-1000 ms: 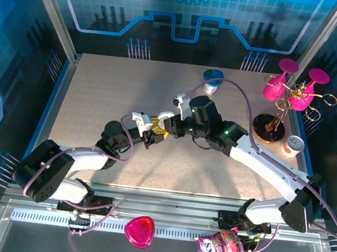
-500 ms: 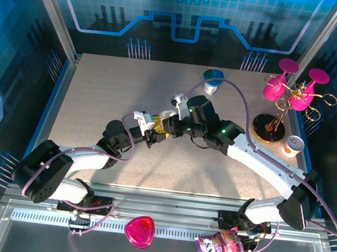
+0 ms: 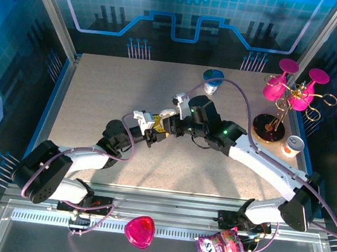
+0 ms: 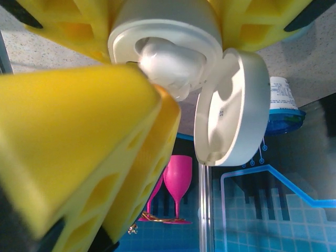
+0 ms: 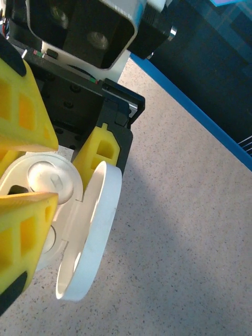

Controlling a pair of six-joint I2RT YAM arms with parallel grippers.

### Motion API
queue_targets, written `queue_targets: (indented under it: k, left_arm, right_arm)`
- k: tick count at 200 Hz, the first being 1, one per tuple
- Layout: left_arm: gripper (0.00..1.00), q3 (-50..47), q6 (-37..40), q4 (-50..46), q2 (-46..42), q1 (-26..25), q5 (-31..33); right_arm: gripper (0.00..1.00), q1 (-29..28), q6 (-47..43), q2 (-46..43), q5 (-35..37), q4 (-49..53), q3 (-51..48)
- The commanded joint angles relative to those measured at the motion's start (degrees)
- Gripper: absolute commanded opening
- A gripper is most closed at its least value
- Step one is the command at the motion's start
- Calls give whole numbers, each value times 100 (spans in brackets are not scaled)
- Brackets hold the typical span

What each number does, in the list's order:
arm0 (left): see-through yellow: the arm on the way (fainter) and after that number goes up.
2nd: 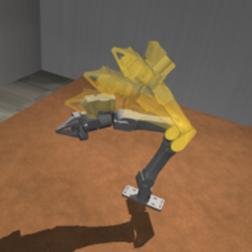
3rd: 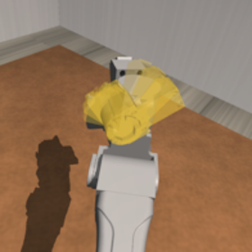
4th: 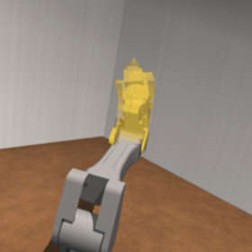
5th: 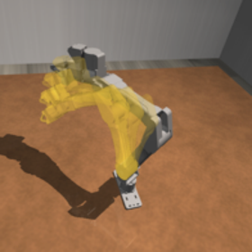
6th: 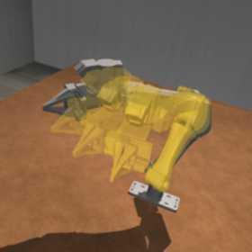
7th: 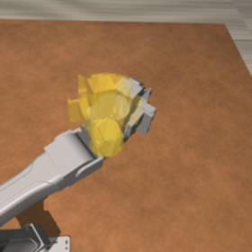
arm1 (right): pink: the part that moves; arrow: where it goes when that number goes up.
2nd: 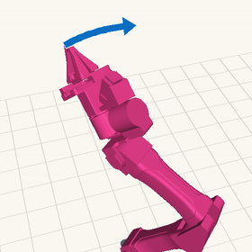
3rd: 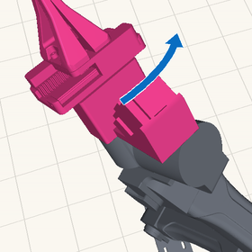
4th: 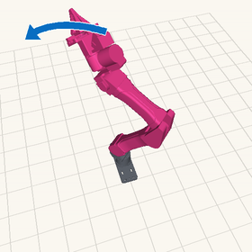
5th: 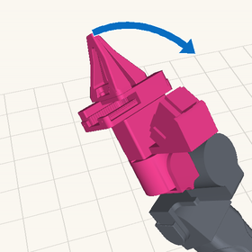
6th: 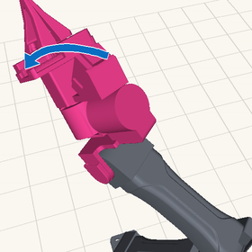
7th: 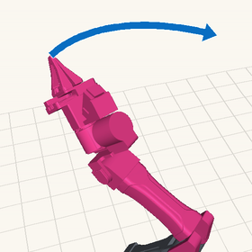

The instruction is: Insert wireless bluetooth earbuds into charging case

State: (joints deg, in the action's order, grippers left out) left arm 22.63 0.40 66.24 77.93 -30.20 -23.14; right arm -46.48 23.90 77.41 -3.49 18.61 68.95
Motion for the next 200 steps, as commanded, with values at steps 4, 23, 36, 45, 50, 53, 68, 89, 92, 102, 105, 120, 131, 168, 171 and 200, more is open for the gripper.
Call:
queue_targets:
  k: [4,23,36,45,50,53,68,89,92,102,105,120,131,168,171,200]
  left_arm:
    - [26,205,100,114,-94,-55,61]
    - [26,187,122,160,-59,-57,46]
    - [26,146,173,212,-39,-56,21]
    - [26,123,240,231,-33,-56,-17]
    - [26,112,287,225,-32,-54,-39]
    - [26,102,323,216,-38,-52,-56]
    - [25,94,492,76,-81,-57,-216]
    - [25,176,731,-451,-300,-73,-596]
    - [25,185,766,-506,-327,-78,-647]
    - [26,210,898,-721,-434,-92,-791]
    - [26,215,933,-792,-462,-104,-828]
    - [25,271,1063,-1151,-609,-118,-1000]
    - [25,309,1097,-1362,-694,-131,-1082]
    - [25,243,1062,-1300,-857,-160,-1045]
    - [25,254,1047,-1306,-866,-160,-1025]
    - [25,230,856,-1176,-876,-168,-597]
  right_arm:
    - [32,-38,-20,-323,109,29,-82]
    - [42,-37,-24,-438,132,-3,-122]
    - [47,-36,-28,-555,172,-55,-176]
    - [51,-21,-27,-666,177,-119,-227]
    - [53,-7,-18,-725,197,-152,-256]
    - [54,4,3,-754,213,-162,-271]
    - [64,95,72,-879,255,-189,-311]
    - [82,332,201,-880,262,25,-221]
    - [83,370,221,-877,251,59,-211]
    - [86,498,306,-807,216,177,-151]
    - [86,539,330,-782,202,213,-128]
    - [87,673,441,-646,78,346,-27]
    - [88,702,425,-535,-47,362,32]
    - [88,702,362,-322,-86,559,154]
    - [87,702,353,-319,-102,564,143]
    - [87,702,310,-438,-185,533,-79]
